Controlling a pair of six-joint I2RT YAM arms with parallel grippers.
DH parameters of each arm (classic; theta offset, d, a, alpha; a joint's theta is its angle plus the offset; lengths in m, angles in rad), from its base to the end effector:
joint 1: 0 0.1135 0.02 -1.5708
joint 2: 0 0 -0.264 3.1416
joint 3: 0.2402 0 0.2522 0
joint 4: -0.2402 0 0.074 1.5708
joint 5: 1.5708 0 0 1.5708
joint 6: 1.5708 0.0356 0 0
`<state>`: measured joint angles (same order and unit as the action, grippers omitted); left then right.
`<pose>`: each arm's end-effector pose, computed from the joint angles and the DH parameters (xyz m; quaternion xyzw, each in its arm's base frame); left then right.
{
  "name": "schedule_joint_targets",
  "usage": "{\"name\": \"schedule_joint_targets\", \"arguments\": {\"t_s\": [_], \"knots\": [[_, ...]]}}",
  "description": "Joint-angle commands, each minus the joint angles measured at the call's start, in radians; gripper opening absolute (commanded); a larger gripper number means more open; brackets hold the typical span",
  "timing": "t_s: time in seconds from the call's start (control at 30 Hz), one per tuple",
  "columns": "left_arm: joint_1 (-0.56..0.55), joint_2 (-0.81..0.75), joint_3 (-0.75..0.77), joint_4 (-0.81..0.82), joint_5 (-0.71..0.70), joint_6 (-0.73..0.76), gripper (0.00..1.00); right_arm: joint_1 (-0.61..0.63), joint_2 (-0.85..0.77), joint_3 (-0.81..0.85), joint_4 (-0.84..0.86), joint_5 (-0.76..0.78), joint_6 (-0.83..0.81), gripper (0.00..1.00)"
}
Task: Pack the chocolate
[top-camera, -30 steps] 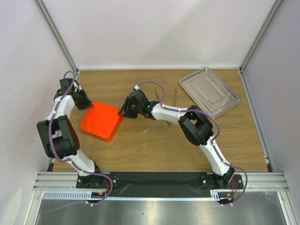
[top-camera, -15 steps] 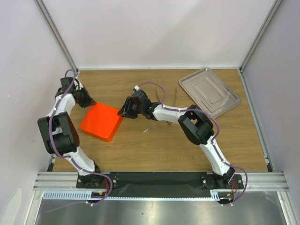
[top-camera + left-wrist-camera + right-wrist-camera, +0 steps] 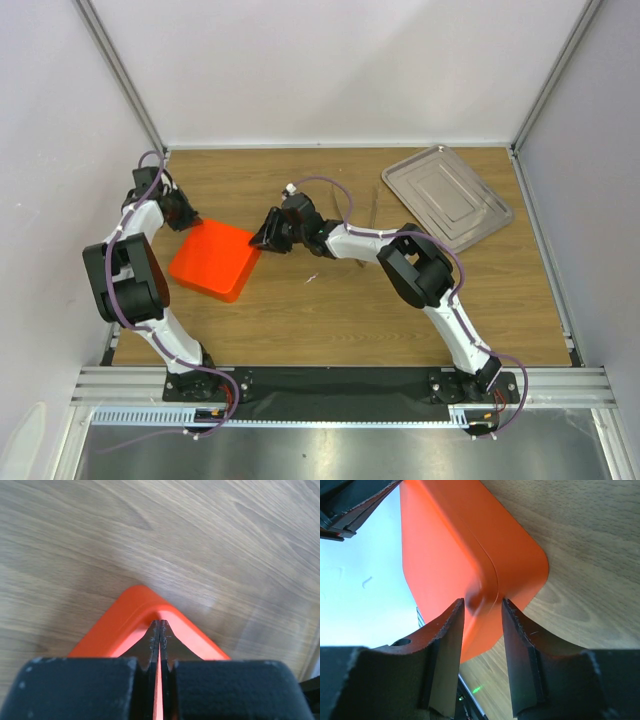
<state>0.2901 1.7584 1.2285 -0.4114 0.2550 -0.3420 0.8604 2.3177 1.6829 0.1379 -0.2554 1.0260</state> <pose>0.3617 0.0986 0.2132 -0.2557 0.9087 -0.1288 0.3038 0.3372 0.4058 0.1586 0.0056 0.8547 0.4749 0.2093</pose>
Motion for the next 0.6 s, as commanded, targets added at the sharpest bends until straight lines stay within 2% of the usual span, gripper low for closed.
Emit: {"name": "schedule_joint_targets", "arguments": {"t_s": [0.0,0.17,0.27,0.37,0.57], "knots": [[0.001,-0.042,0.042,-0.046,-0.079,-0.011,0.00,0.014,0.022,0.014,0.068,-0.027,0.006,0.41],[0.000,-0.176,0.094,-0.095,-0.152,-0.026,0.03,0.029,0.057,0.067,0.043,-0.033,0.003,0.41],[0.000,-0.270,0.109,-0.122,-0.181,-0.038,0.13,0.043,0.077,0.104,0.029,-0.036,-0.004,0.41],[-0.005,-0.345,0.079,-0.096,-0.142,-0.057,0.19,0.054,0.104,0.142,0.045,-0.062,0.003,0.41],[-0.035,-0.418,0.058,-0.118,-0.062,-0.043,0.22,0.062,0.114,0.167,0.062,-0.088,0.011,0.43]]}}
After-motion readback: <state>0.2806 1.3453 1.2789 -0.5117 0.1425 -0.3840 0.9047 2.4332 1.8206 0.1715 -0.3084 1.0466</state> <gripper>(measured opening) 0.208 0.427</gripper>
